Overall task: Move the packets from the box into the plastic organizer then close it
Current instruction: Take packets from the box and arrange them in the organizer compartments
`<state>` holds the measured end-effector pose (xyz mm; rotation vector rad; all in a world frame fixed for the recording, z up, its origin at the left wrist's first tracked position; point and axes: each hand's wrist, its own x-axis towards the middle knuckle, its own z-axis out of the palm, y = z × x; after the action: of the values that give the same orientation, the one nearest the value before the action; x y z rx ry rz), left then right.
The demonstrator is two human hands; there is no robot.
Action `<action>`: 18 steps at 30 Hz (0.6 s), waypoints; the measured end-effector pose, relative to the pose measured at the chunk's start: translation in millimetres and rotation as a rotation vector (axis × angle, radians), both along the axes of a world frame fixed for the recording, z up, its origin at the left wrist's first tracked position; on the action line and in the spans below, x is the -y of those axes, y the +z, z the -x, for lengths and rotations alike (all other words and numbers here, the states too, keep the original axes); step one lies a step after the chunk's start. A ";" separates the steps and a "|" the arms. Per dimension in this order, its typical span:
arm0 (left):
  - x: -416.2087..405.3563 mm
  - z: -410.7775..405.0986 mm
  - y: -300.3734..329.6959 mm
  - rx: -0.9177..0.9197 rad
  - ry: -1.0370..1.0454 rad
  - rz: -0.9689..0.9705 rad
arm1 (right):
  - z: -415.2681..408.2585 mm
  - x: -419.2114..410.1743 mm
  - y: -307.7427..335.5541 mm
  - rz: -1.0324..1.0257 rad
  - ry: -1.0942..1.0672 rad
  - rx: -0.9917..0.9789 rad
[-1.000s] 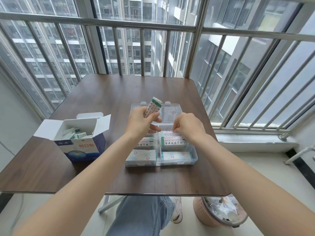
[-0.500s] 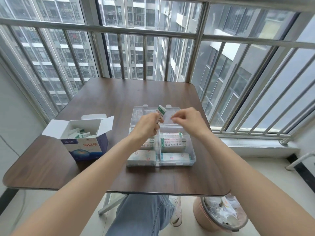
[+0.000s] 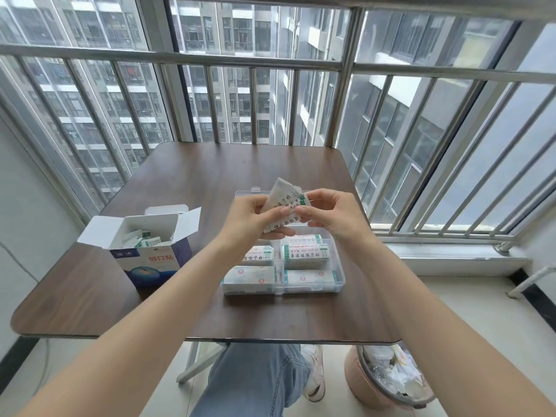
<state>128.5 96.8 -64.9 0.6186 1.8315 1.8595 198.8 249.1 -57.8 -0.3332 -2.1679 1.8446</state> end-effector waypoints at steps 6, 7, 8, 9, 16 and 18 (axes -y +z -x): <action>0.8 0.7 -1.1 0.018 0.113 -0.033 | 4.5 5.2 -2.8 0.021 -0.037 -0.024; 0.7 0.9 -1.7 0.028 0.121 -0.039 | 5.1 5.4 -3.1 0.013 -0.040 -0.021; 0.4 1.4 -2.4 0.036 0.124 -0.042 | 5.9 5.3 -3.9 0.004 -0.045 -0.017; -0.1 2.0 -3.1 0.039 0.124 -0.040 | 6.4 5.1 -4.6 0.000 -0.052 -0.018; -5.0 5.5 -7.9 -0.005 0.173 -0.029 | 8.6 1.4 -7.2 0.006 -0.087 -0.012; -4.8 7.5 -8.7 -0.005 0.166 -0.010 | 8.1 2.0 -7.9 0.016 -0.070 -0.020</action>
<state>121.0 101.7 -73.7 0.4881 1.9291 1.9753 190.7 247.0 -65.7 -0.3876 -2.1018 1.8202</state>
